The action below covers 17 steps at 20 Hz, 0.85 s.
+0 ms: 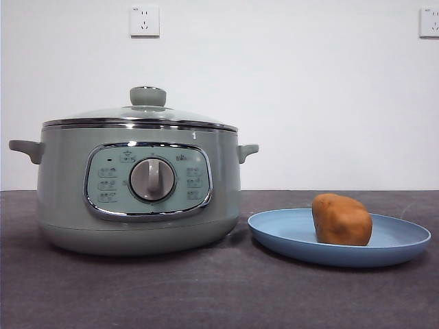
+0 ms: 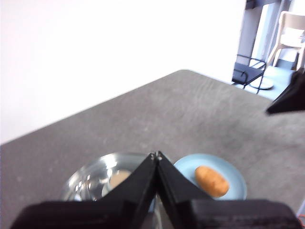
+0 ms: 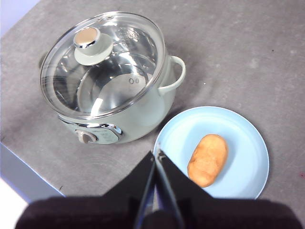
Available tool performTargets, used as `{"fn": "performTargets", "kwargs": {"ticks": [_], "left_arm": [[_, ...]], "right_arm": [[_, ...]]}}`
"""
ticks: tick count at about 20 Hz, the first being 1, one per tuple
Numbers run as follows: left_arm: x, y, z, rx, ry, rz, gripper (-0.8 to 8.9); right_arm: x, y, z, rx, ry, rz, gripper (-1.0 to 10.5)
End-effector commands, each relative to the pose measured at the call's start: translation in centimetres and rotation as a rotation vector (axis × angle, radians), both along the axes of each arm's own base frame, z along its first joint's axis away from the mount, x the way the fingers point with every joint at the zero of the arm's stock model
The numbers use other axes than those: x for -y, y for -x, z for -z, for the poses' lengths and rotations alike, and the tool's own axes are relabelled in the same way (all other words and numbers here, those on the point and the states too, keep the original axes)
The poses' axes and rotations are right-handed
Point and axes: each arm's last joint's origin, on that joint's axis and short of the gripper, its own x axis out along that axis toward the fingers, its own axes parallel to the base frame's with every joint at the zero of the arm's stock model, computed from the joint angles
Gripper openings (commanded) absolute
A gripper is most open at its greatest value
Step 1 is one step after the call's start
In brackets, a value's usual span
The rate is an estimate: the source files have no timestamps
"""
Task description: Take the potato out from the steamer,put the potato on the plate,close the lid
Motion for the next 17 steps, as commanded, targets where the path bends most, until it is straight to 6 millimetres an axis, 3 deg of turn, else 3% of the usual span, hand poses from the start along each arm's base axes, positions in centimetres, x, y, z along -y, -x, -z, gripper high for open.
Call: {"fn": "performTargets", "kwargs": {"ticks": [1, 5, 8, 12, 17], "left_arm": [[-0.3, -0.3, 5.6, -0.004, 0.045, -0.043, -0.03], [-1.1, -0.1, 12.9, 0.081, 0.118, -0.105, -0.03], [-1.5, 0.3, 17.3, 0.124, 0.155, -0.141, -0.03], [-2.0, 0.8, 21.4, 0.101, 0.187, -0.187, -0.03], [-2.5, 1.1, 24.7, 0.055, 0.227, -0.266, -0.03]], "right_arm": [[0.0, 0.1, -0.2, 0.01, -0.001, 0.0, 0.0], [0.0, 0.1, -0.2, 0.01, -0.001, 0.0, 0.0], [0.0, 0.1, -0.2, 0.01, -0.001, 0.0, 0.0], [0.0, 0.1, -0.2, 0.01, -0.001, 0.0, 0.0], [0.0, 0.1, -0.2, 0.01, -0.001, 0.0, 0.0]]}}
